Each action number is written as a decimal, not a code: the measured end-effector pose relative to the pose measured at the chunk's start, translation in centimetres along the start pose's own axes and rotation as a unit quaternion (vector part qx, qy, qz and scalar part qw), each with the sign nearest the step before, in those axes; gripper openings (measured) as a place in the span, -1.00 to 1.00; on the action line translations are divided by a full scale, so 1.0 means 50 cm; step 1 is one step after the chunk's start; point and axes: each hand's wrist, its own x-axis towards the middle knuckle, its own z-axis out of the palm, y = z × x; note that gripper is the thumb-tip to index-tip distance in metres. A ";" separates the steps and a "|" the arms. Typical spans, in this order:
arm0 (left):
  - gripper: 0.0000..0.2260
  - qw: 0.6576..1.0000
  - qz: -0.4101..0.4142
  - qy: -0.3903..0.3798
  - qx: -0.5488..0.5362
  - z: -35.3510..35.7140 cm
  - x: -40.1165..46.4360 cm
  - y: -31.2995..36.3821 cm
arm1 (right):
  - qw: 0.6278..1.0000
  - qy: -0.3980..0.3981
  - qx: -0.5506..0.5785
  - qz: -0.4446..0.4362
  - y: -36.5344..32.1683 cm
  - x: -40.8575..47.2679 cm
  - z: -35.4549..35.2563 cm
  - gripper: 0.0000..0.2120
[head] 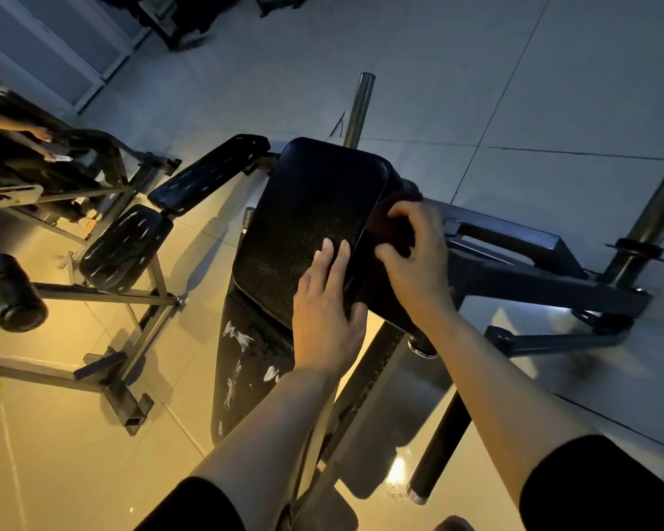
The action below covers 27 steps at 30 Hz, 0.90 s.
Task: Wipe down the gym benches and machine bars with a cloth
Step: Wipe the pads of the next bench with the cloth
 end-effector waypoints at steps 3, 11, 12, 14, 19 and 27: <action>-0.32 1.000 0.007 0.009 0.011 0.004 -0.005 -0.005 | 0.995 -0.090 -0.038 0.026 0.034 -0.041 -0.005 -0.63; -0.29 0.999 0.023 0.011 0.027 0.006 -0.020 -0.014 | 0.998 0.023 -0.057 -0.006 -0.003 0.011 -0.023 -0.59; -0.29 0.999 0.028 0.013 0.027 0.004 -0.018 -0.016 | 0.998 -0.003 -0.063 -0.007 -0.005 0.001 -0.011 -0.58; -0.32 0.999 0.044 0.019 0.014 -0.001 -0.019 -0.023 | 0.994 -0.071 -0.087 -0.014 0.010 -0.032 0.003 -0.61; -0.39 0.996 0.050 0.078 0.012 0.003 -0.054 -0.049 | 0.992 -0.053 -0.116 0.001 0.022 -0.054 -0.021 -0.63; -0.43 0.994 0.042 0.104 0.012 0.043 -0.036 -0.045 | 0.997 0.003 -0.081 0.017 0.014 -0.038 0.011 -0.59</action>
